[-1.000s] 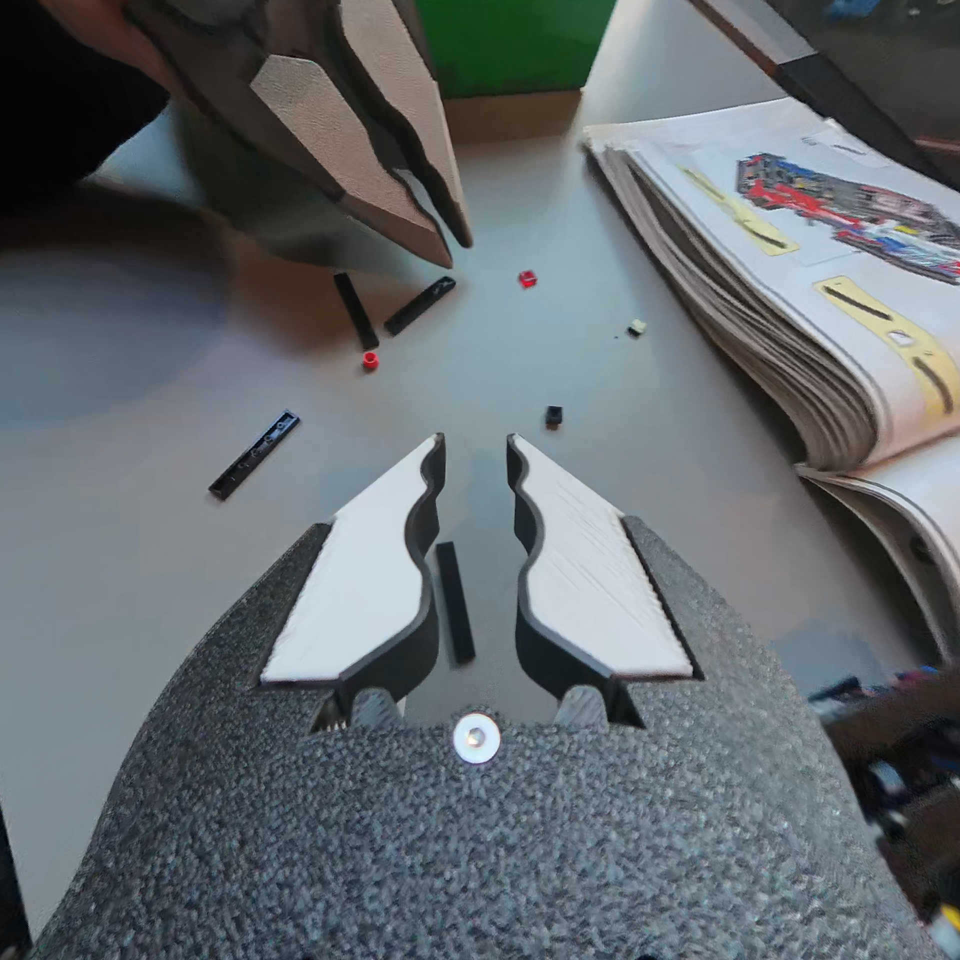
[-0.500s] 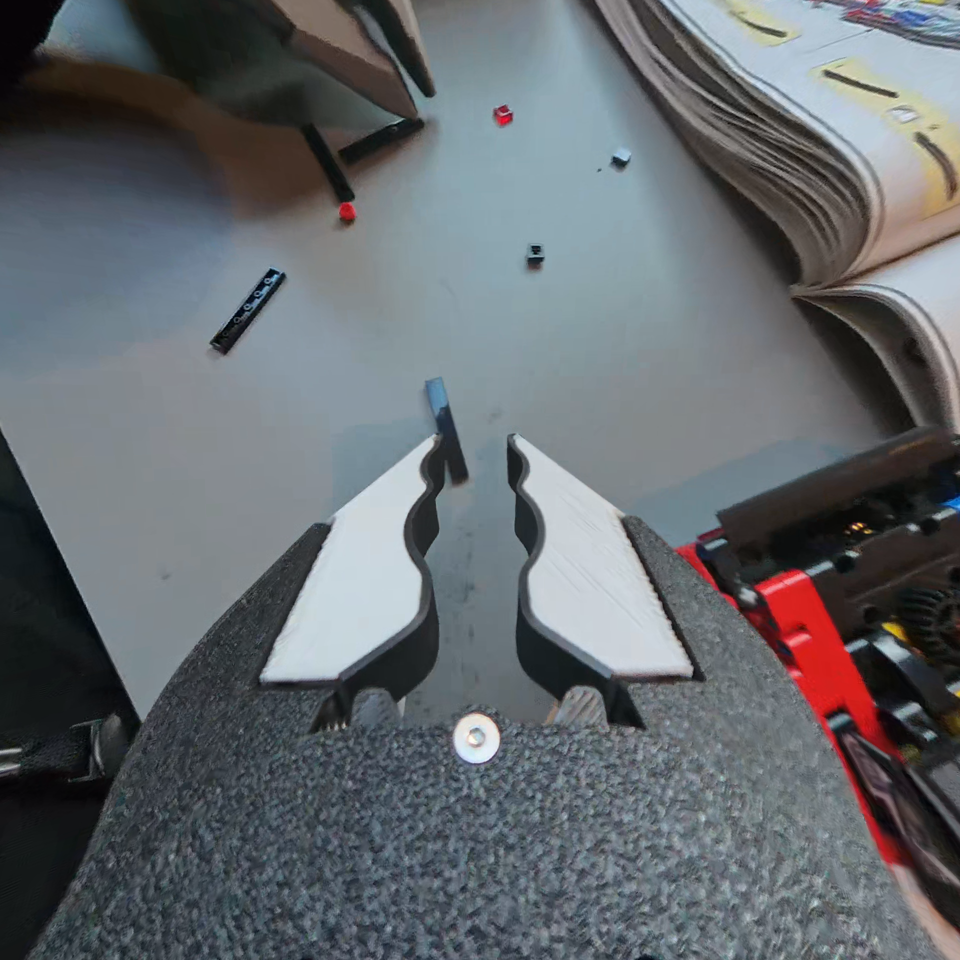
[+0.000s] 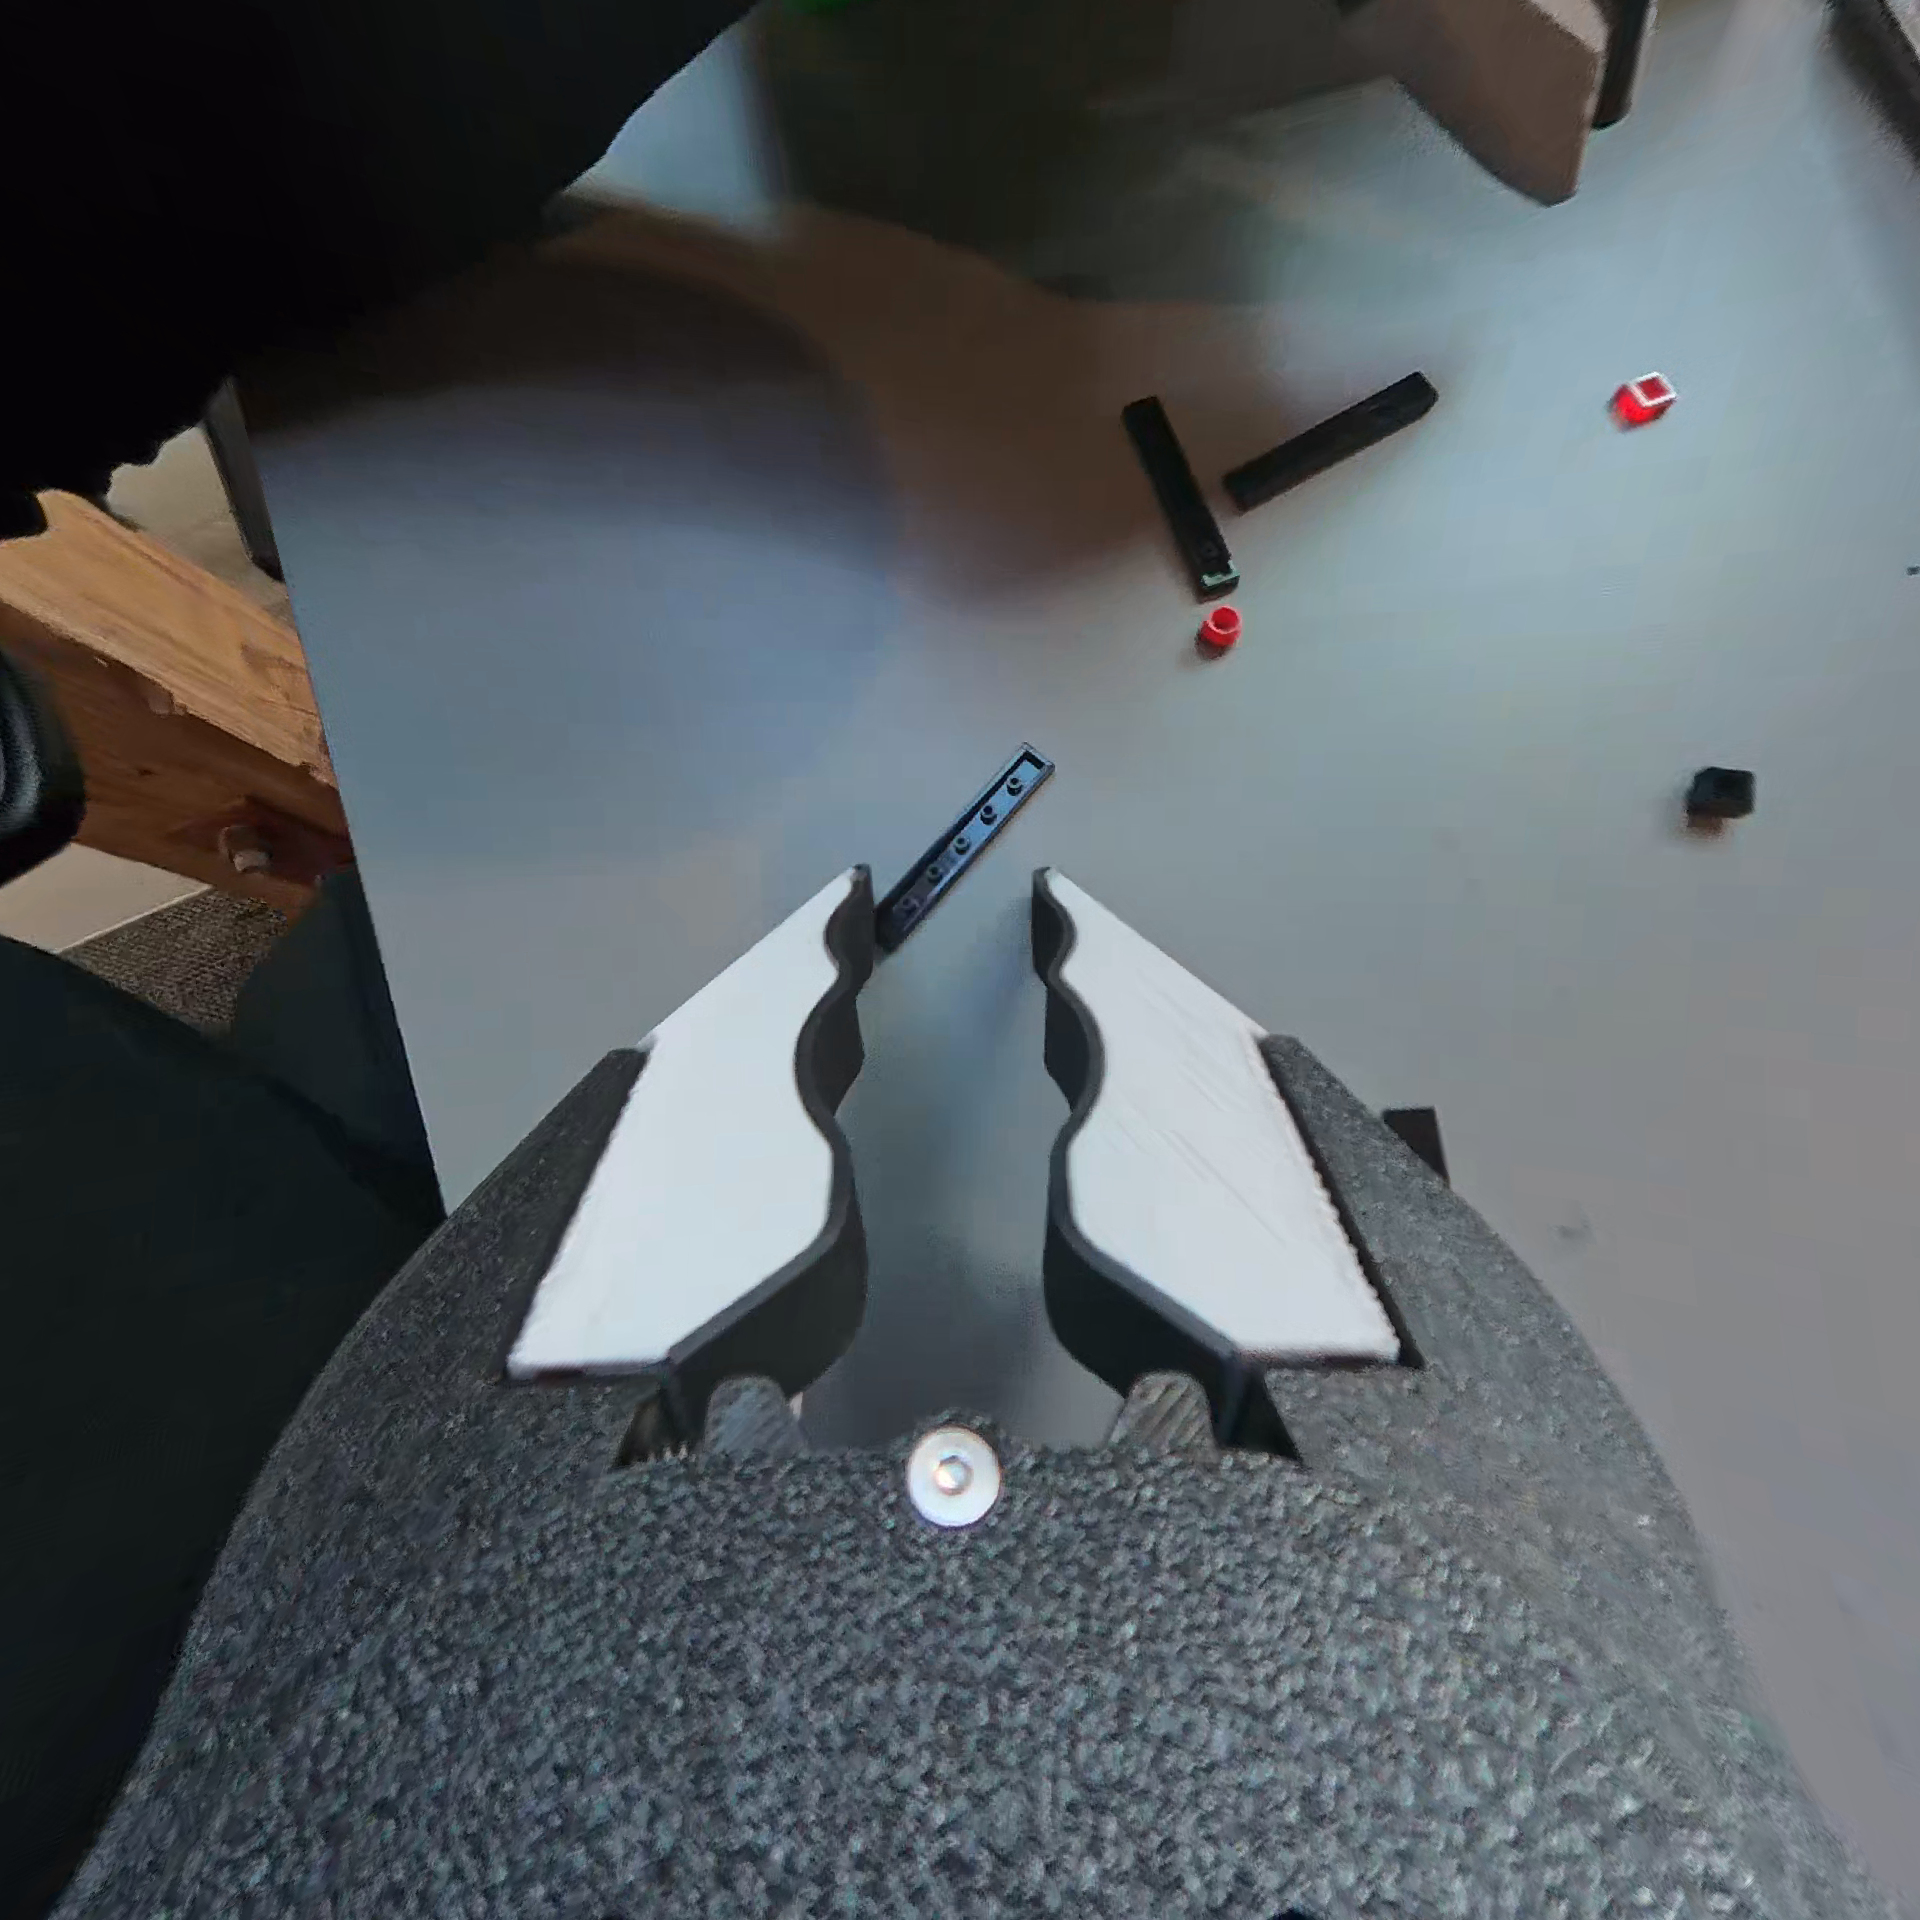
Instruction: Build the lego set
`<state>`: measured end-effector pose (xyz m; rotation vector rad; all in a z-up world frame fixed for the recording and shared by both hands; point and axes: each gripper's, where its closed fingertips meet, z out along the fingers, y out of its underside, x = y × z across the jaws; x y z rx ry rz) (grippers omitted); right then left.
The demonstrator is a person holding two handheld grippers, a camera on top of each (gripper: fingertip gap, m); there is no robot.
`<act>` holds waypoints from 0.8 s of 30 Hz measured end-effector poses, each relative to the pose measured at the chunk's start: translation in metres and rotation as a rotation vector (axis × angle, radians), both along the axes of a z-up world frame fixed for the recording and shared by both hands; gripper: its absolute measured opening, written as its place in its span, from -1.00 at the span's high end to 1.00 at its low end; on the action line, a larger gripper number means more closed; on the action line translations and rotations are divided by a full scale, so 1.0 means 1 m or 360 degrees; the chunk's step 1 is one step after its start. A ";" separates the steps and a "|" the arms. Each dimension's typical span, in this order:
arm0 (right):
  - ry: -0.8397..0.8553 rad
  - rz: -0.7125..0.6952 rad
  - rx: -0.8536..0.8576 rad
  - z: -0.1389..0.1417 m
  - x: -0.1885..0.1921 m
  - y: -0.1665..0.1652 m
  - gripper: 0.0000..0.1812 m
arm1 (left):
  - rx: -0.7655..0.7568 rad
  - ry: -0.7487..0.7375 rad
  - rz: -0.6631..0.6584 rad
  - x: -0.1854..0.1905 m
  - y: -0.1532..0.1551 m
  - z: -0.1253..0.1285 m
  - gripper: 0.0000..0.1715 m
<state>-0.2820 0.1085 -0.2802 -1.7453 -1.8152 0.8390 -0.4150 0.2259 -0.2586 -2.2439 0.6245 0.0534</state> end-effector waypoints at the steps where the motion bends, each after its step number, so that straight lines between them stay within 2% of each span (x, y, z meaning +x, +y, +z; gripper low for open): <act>1: -0.0011 0.0012 0.0016 -0.001 -0.001 0.000 0.73 | 0.0006 0.0007 -0.0001 0.000 0.000 0.000 0.91; 4: -0.0056 0.0070 0.0069 -0.002 0.005 0.003 0.92 | 0.0003 0.0034 -0.0043 0.005 -0.001 -0.001 0.91; 12: -0.0126 0.0026 0.0370 -0.002 0.073 0.057 0.93 | -0.0011 0.0048 -0.0109 0.016 -0.002 -0.005 0.92; 15: -0.0101 0.0117 0.0515 0.000 0.081 0.068 0.91 | -0.0023 0.0056 -0.0146 0.022 -0.003 -0.008 0.92; 18: -0.0057 0.0084 0.0623 0.006 0.083 0.078 0.88 | -0.0023 0.0094 -0.0170 0.023 -0.003 -0.011 0.92; 24: -0.0047 -0.0013 0.0505 0.011 0.102 0.078 0.85 | -0.0008 0.0049 -0.0156 0.022 -0.001 -0.008 0.93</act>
